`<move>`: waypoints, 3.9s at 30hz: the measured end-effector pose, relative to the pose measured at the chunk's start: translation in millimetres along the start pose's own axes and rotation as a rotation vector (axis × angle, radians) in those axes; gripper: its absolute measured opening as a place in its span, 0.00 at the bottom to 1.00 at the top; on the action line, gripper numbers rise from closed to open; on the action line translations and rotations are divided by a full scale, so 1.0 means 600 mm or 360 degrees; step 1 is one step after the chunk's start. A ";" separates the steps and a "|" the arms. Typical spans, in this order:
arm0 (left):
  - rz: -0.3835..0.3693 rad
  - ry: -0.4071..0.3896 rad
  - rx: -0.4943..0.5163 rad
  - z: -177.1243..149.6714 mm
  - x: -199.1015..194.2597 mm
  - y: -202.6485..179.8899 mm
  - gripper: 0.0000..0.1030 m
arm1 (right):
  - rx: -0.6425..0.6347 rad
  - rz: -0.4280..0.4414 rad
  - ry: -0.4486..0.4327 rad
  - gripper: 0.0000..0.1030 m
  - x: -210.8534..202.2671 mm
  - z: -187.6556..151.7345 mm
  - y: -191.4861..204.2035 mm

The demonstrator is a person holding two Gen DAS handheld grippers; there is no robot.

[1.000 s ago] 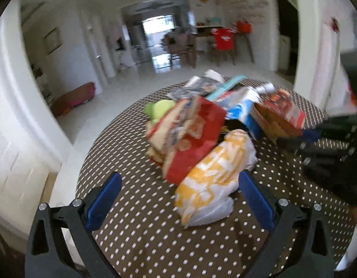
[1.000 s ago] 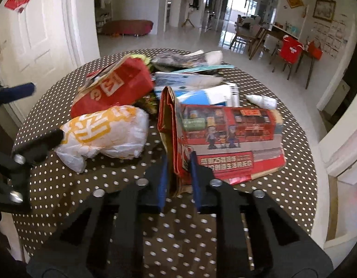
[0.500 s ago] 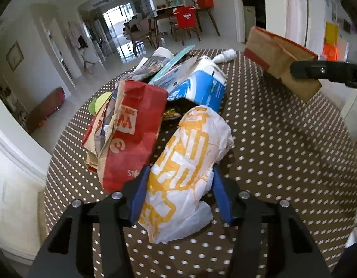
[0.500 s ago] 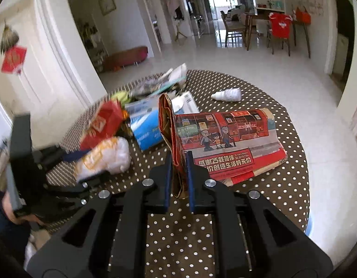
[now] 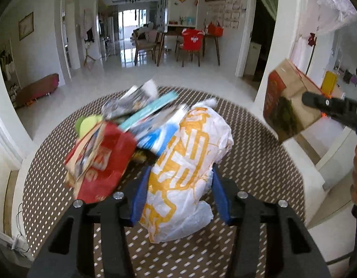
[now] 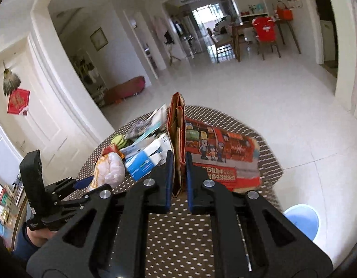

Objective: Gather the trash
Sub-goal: 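Carry both bags to the blue bucket and open the right gripper over it, then return to the table and grasp the blue tissue box with the right gripper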

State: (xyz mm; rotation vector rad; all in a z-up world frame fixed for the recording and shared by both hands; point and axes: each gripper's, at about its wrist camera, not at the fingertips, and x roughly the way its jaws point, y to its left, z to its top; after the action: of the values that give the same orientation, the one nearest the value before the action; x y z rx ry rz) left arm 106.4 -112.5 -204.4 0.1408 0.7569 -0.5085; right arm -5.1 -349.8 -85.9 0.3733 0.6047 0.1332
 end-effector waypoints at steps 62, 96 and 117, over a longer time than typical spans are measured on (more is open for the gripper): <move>-0.0519 0.0128 0.0460 0.101 0.169 -0.497 0.91 | 0.0778 -0.0730 -0.0267 0.94 -0.194 -0.094 -0.372; 0.0297 -0.0243 -0.0009 0.053 -0.059 0.003 0.92 | -0.0062 -0.0321 0.0004 0.94 0.081 0.008 0.065; 0.0291 0.0067 -0.0031 -0.013 0.058 0.152 0.38 | -0.0241 -0.0337 0.0309 0.94 0.209 -0.053 0.138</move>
State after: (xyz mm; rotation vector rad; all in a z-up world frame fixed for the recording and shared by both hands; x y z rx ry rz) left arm 167.5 -44.4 -239.0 0.2012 0.7813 -0.3253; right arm 77.7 -234.8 -145.2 0.1484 0.8168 0.0118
